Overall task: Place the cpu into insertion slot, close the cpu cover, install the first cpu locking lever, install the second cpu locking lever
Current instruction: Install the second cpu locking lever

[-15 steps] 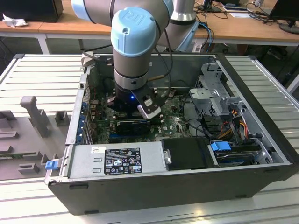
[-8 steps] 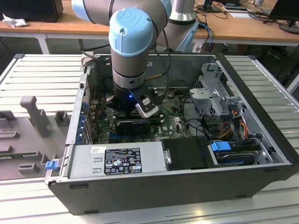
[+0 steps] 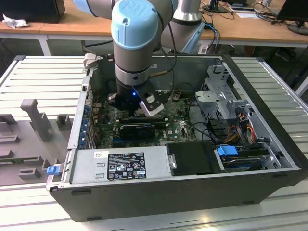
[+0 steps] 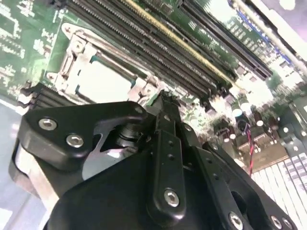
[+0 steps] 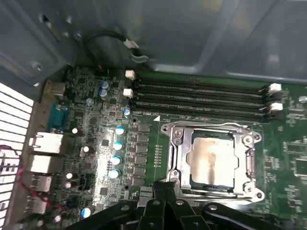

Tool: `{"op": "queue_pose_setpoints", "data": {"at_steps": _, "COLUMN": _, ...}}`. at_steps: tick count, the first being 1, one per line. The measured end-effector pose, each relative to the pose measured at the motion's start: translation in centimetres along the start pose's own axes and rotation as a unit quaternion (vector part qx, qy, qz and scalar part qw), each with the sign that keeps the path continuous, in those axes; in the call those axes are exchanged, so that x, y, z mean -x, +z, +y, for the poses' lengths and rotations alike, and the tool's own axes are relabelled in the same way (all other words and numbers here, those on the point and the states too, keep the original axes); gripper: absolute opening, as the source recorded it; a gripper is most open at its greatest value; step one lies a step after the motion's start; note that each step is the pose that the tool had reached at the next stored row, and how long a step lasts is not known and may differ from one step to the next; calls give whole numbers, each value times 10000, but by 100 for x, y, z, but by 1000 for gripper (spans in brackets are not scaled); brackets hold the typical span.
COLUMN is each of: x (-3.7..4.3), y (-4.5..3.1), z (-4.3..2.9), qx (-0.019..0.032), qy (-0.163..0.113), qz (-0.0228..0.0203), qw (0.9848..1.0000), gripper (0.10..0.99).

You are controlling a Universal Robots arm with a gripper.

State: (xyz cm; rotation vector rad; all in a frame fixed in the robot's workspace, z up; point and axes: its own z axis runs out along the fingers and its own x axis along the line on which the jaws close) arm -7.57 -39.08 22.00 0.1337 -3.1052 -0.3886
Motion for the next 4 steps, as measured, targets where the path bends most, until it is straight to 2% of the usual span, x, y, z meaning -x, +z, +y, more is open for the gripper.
{"op": "queue_pose_setpoints", "data": {"at_steps": 2, "x": 0, "y": -96, "z": 24, "qx": -7, "qy": 0, "qz": 0, "qw": 10000, "gripper": 106}}
{"op": "queue_pose_setpoints", "data": {"at_steps": 4, "x": 1, "y": -112, "z": 29, "qx": -9, "qy": 0, "qz": 0, "qw": 10000, "gripper": 106}}
